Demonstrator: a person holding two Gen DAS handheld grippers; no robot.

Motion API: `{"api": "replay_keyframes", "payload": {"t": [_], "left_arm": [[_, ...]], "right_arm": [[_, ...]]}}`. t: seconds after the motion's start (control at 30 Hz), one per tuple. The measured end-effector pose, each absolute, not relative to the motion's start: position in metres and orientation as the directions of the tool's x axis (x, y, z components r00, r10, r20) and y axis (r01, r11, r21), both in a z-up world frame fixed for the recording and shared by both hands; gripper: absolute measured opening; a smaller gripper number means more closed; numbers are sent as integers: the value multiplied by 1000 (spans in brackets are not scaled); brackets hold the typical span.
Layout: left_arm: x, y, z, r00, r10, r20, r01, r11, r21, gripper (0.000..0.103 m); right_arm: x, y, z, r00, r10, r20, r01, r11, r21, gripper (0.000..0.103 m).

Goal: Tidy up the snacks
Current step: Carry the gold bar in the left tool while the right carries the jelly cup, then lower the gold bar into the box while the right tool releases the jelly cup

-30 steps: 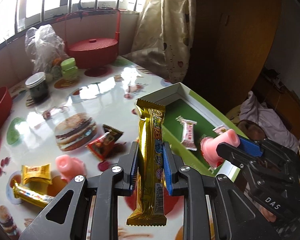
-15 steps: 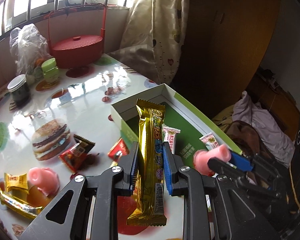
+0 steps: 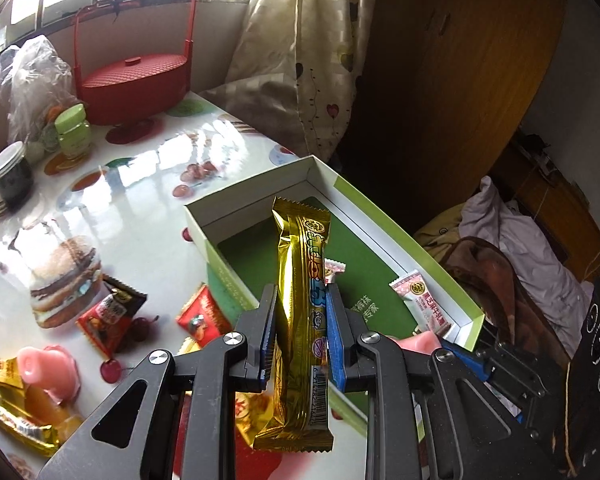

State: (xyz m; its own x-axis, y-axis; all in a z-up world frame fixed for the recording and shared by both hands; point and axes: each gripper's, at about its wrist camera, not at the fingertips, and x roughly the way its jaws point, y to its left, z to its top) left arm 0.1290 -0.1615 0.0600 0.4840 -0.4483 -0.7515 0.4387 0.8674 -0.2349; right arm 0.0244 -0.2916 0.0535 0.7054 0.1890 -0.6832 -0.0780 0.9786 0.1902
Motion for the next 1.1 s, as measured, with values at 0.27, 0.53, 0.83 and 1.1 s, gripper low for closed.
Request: {"api": "replay_keyframes", "payload": {"t": [0.27, 0.53, 0.83, 1.1], "left_arm": [[135, -171, 51, 458, -460, -761, 437, 862, -258, 24], [139, -185, 43, 435, -467, -770, 450, 854, -263, 24], [140, -201, 35, 412, -470, -780, 462, 846, -266, 24], [140, -208, 33, 407, -478, -778, 478, 838, -265, 24]], "right_arm": [[25, -292, 48, 700, 156, -697, -65, 986, 156, 26], [23, -290, 44, 695, 144, -704, -68, 989, 134, 26], [21, -295, 43, 695, 128, -707, -59, 991, 122, 26], [21, -297, 42, 697, 130, -705, -55, 990, 129, 27]]}}
